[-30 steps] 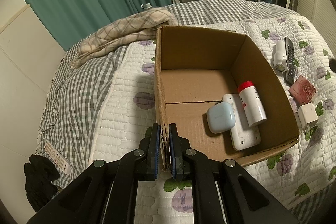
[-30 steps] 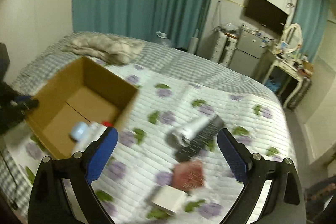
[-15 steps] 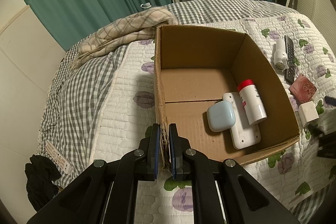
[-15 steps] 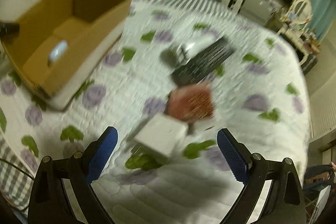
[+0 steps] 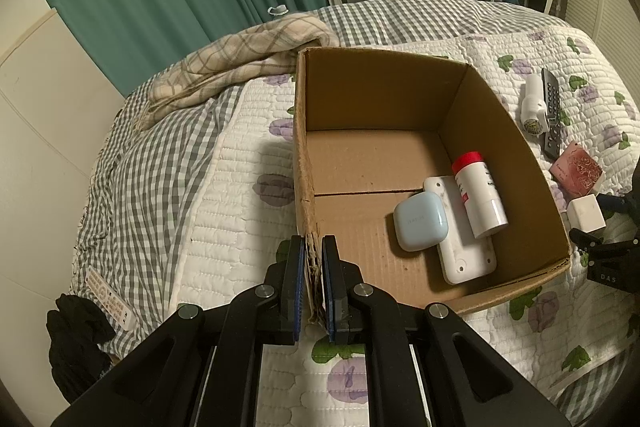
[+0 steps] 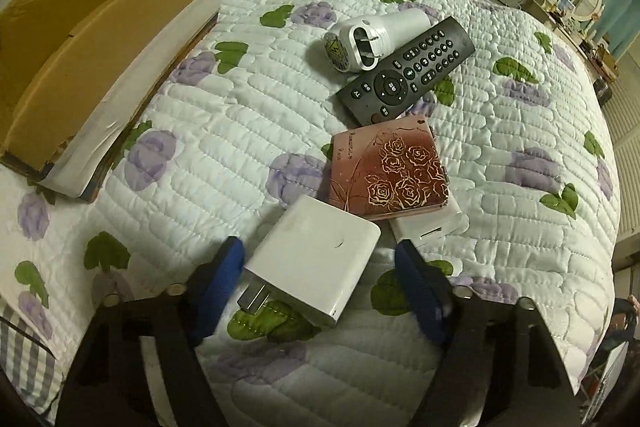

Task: Organize rigid objects
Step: 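Grasp the white charger with the right tool, then carry the charger into the box onto the bottle, release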

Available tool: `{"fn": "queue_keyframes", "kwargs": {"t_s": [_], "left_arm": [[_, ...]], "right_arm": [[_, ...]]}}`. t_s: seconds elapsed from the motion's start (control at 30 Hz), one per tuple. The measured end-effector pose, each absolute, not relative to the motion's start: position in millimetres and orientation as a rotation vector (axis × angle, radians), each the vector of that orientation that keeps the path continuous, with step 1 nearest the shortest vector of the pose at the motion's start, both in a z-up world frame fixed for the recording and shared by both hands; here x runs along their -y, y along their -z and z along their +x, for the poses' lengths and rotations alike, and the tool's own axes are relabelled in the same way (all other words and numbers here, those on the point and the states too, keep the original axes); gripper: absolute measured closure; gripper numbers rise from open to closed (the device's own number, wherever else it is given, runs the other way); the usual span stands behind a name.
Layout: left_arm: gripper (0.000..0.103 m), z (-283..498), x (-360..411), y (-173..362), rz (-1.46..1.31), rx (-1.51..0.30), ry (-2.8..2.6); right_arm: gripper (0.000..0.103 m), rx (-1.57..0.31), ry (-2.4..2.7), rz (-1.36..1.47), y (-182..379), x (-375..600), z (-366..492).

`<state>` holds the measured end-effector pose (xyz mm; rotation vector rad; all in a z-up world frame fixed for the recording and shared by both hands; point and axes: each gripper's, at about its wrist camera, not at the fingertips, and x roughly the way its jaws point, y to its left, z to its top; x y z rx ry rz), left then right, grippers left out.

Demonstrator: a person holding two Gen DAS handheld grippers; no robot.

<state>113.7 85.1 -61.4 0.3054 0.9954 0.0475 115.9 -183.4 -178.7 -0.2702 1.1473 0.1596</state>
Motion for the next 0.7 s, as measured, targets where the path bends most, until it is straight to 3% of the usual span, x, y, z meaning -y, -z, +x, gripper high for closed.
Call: {"fn": "queue_keyframes", "kwargs": {"t_s": [0.1,0.7], "left_arm": [[0.095,113.8,-85.2,61.3,0.305,-0.995,-0.048],[0.095,112.7,-85.2,61.5,0.303,-0.995,-0.046]], "right_arm": [[0.037,-1.153,-0.176,-0.267,181.0,182.6,119.0],[0.045,-1.060,-0.207,-0.185,149.7,186.0,102.3]]}}
